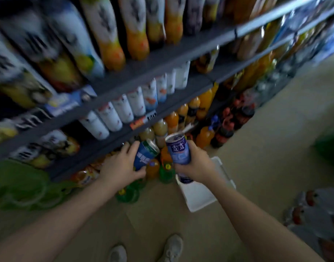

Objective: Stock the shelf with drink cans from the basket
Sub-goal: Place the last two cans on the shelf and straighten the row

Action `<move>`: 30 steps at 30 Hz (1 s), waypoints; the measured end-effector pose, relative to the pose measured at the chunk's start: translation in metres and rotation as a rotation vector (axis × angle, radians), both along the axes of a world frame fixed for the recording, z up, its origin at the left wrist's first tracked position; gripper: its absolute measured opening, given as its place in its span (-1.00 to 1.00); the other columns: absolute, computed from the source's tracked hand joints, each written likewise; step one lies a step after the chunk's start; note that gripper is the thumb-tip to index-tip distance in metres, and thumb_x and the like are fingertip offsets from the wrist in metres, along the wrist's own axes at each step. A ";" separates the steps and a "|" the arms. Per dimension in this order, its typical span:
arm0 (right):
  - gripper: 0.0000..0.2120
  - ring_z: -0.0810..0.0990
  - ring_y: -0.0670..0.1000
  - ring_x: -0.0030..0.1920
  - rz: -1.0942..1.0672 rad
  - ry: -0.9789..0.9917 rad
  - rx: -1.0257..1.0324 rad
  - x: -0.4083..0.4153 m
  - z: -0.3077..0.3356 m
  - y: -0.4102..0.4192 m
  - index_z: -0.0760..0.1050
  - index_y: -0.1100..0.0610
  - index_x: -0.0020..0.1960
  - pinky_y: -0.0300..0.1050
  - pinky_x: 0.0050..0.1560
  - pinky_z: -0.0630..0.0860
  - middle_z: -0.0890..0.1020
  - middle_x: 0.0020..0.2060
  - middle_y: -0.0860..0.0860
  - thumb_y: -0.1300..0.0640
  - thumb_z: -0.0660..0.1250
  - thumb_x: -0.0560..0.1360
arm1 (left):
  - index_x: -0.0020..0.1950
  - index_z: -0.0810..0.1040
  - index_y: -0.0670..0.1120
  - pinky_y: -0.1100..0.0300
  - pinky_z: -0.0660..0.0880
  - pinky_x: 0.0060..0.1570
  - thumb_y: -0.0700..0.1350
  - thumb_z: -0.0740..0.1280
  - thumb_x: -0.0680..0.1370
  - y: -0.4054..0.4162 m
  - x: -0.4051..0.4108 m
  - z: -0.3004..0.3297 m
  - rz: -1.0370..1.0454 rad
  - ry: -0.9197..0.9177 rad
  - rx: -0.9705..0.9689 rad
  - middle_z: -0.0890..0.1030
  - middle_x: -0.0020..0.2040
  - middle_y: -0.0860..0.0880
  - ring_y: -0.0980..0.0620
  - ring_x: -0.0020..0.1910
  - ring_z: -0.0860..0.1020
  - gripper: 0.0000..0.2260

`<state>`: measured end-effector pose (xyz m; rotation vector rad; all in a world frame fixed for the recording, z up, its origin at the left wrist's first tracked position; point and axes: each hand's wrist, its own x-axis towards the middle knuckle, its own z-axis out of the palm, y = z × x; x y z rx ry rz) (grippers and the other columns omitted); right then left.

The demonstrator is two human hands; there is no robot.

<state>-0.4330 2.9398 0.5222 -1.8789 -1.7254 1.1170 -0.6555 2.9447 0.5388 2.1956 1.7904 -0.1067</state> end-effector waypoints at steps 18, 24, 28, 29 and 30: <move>-0.56 0.42 -0.29 -0.30 0.301 0.373 0.830 -0.191 0.432 0.093 0.37 0.11 0.14 -0.48 -0.40 0.38 0.48 -0.22 -0.14 0.05 0.46 0.35 | 0.41 0.29 -0.04 -0.06 0.52 -0.08 0.14 0.40 0.34 -0.017 -0.144 0.415 0.398 0.169 0.941 0.48 0.17 -0.15 -0.26 0.05 0.55 -0.30; -0.57 0.52 -0.23 -0.26 0.403 0.467 1.004 -0.258 0.504 0.090 0.31 0.05 0.09 -0.45 -0.35 0.46 0.51 -0.20 -0.17 0.04 0.47 0.35 | 0.43 0.24 -0.04 0.02 0.48 -0.12 0.14 0.36 0.41 -0.016 -0.199 0.490 0.428 0.163 1.168 0.46 0.20 -0.12 -0.21 0.08 0.52 -0.34; -0.51 0.60 -0.03 -0.13 0.378 0.509 1.072 -0.301 0.545 0.100 0.37 0.12 0.15 -0.16 -0.16 0.55 0.59 -0.08 -0.01 0.01 0.47 0.33 | 0.40 0.27 -0.03 0.04 0.46 -0.12 0.16 0.35 0.41 -0.002 -0.234 0.523 0.484 0.082 1.253 0.49 0.16 -0.12 -0.21 0.07 0.53 -0.38; -0.51 0.60 -0.03 -0.13 0.377 0.507 1.072 -0.312 0.553 0.106 0.37 0.12 0.14 -0.15 -0.16 0.53 0.59 -0.09 -0.01 0.00 0.47 0.32 | 0.39 0.28 -0.05 0.04 0.46 -0.13 0.17 0.35 0.42 0.003 -0.243 0.528 0.500 0.096 1.259 0.49 0.17 -0.12 -0.22 0.07 0.53 -0.38; -0.51 0.59 -0.02 -0.13 0.378 0.500 1.066 -0.323 0.559 0.110 0.36 0.12 0.13 -0.15 -0.17 0.53 0.59 -0.09 0.00 0.01 0.48 0.33 | 0.37 0.28 -0.06 0.05 0.44 -0.15 0.18 0.34 0.42 0.010 -0.251 0.532 0.516 0.130 1.251 0.48 0.19 -0.11 -0.22 0.07 0.54 -0.39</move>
